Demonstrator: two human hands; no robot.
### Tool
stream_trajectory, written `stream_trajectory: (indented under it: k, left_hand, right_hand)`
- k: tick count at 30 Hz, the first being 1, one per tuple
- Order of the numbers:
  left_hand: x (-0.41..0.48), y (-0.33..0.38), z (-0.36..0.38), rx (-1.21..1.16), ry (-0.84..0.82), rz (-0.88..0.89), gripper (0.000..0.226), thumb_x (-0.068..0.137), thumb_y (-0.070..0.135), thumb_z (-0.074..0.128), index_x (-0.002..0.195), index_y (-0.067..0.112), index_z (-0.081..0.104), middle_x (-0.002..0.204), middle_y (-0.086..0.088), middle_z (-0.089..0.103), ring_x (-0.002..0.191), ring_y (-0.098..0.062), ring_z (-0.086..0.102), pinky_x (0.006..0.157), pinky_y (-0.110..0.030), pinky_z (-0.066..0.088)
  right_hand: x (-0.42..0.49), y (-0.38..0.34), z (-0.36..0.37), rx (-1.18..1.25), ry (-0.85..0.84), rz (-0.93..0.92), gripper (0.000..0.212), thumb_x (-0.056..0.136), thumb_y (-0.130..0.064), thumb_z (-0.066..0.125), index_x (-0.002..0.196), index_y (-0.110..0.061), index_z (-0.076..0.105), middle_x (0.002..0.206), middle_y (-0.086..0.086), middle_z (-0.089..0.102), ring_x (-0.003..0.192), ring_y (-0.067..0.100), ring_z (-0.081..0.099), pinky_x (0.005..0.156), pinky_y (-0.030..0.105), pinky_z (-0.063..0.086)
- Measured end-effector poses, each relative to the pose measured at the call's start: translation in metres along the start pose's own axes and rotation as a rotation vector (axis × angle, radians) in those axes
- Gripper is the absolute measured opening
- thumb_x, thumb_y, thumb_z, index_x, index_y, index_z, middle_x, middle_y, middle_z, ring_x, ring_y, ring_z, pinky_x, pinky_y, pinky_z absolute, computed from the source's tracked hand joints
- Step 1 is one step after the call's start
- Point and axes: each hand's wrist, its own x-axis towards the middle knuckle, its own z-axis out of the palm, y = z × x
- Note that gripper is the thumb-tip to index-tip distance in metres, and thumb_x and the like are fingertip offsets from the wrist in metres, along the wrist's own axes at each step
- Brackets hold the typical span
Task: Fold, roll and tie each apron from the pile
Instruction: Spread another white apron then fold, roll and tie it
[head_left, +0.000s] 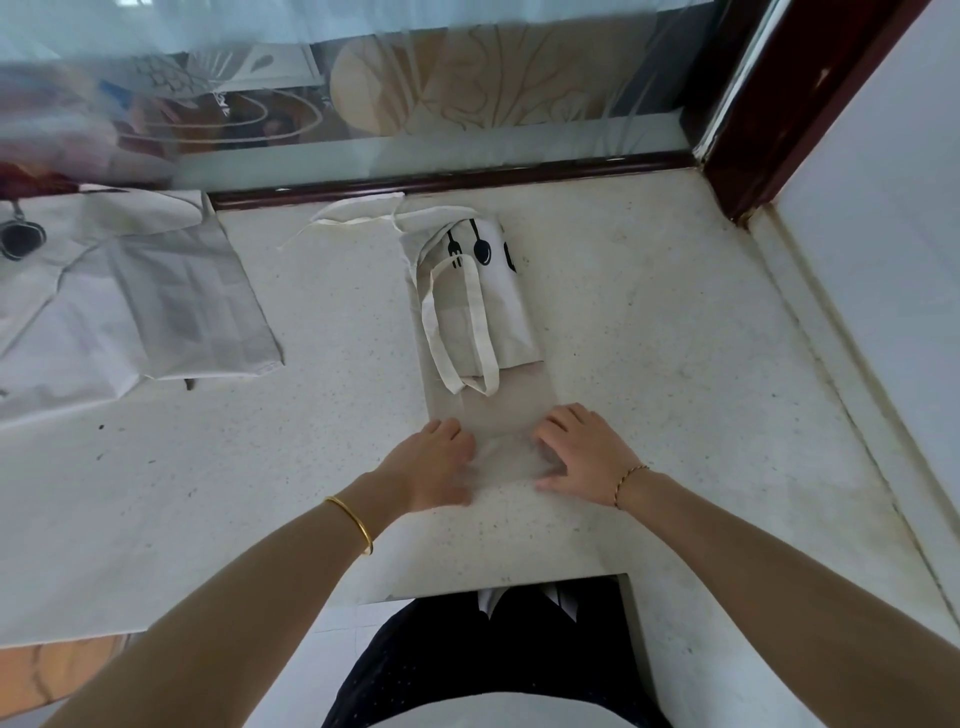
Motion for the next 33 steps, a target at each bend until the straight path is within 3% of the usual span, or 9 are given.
stream_trajectory:
  k: [6,8,12,15,21,25,28,30,33]
  left_hand:
    - [-0.001,-0.007,-0.009,-0.127,0.045,0.035,0.008,0.087,0.024,0.054,0.089,0.017,0.051,0.094,0.002,0.045,0.082,-0.018,0.047,0.072,-0.024,0.042]
    - [-0.003,-0.01,-0.012,-0.223,0.066,-0.001,0.009,0.089,0.02,0.052,0.086,0.013,0.054,0.092,0.001,0.048,0.08,-0.017,0.049,0.071,-0.024,0.042]
    - [-0.008,-0.016,-0.013,-0.454,0.071,-0.112,0.014,0.087,0.028,0.061,0.088,0.016,0.056,0.092,0.005,0.05,0.084,-0.015,0.05,0.075,-0.024,0.042]
    - [-0.01,-0.023,-0.012,-0.492,0.062,-0.152,0.017,0.084,0.03,0.067,0.089,0.024,0.051,0.09,0.006,0.054,0.085,-0.015,0.051,0.072,-0.025,0.043]
    - [-0.005,-0.022,-0.013,-0.68,0.134,-0.339,0.015,0.095,0.026,0.053,0.093,0.012,0.053,0.087,-0.007,0.061,0.072,-0.019,0.065,0.068,-0.029,0.05]
    - [0.004,-0.014,-0.011,-0.632,0.178,-0.47,0.016,0.095,0.027,0.052,0.097,0.011,0.048,0.09,-0.006,0.06,0.068,-0.022,0.066,0.058,-0.028,0.053]
    - [0.009,-0.011,-0.008,-0.474,0.219,-0.522,0.027,0.091,0.028,0.057,0.105,0.011,0.042,0.099,-0.005,0.05,0.078,-0.023,0.06,0.067,-0.034,0.056]
    - [0.009,-0.011,-0.006,-0.258,0.321,-0.427,0.028,0.09,0.026,0.058,0.109,0.011,0.044,0.104,-0.005,0.045,0.087,-0.021,0.052,0.073,-0.033,0.054]
    - [0.008,-0.014,-0.004,-0.026,0.373,-0.083,0.024,0.088,0.021,0.06,0.109,0.01,0.055,0.108,-0.006,0.053,0.093,-0.024,0.049,0.081,-0.039,0.052]
  right_hand:
    - [0.0,0.001,0.004,0.018,0.064,-0.021,0.026,0.064,-0.014,0.066,0.09,-0.011,0.061,0.095,0.005,0.057,0.087,0.025,0.054,0.067,0.032,0.049]
    - [0.0,0.003,0.004,0.067,0.092,-0.02,0.019,0.07,-0.007,0.063,0.089,-0.009,0.063,0.092,0.005,0.057,0.083,0.024,0.054,0.065,0.03,0.045]
    - [0.011,0.0,-0.014,0.269,0.14,0.132,0.013,0.094,-0.015,0.052,0.098,-0.007,0.061,0.085,0.001,0.051,0.078,0.018,0.048,0.066,0.026,0.033]
    - [0.021,-0.002,-0.021,0.292,0.114,0.224,0.018,0.097,-0.021,0.048,0.106,-0.009,0.058,0.095,0.003,0.053,0.078,0.02,0.052,0.067,0.027,0.04]
    - [0.034,-0.008,-0.011,0.283,0.081,0.386,0.022,0.099,-0.023,0.043,0.113,-0.007,0.047,0.103,0.009,0.048,0.081,0.026,0.057,0.065,0.03,0.042]
    - [0.04,-0.013,-0.008,0.234,0.075,0.424,0.02,0.099,-0.02,0.043,0.114,-0.007,0.043,0.1,0.011,0.045,0.068,0.022,0.048,0.06,0.029,0.039]
    - [0.044,-0.017,-0.01,0.197,0.114,0.433,0.023,0.096,-0.017,0.05,0.116,-0.008,0.041,0.1,0.008,0.037,0.067,0.02,0.046,0.058,0.029,0.041]
    - [0.046,-0.017,-0.011,0.105,0.147,0.414,0.028,0.094,-0.019,0.055,0.117,-0.01,0.042,0.105,0.009,0.039,0.076,0.02,0.048,0.059,0.028,0.042]
    - [0.047,-0.015,-0.014,-0.075,0.16,0.307,0.031,0.079,-0.022,0.073,0.1,-0.007,0.056,0.102,0.01,0.05,0.085,0.025,0.052,0.059,0.028,0.038]
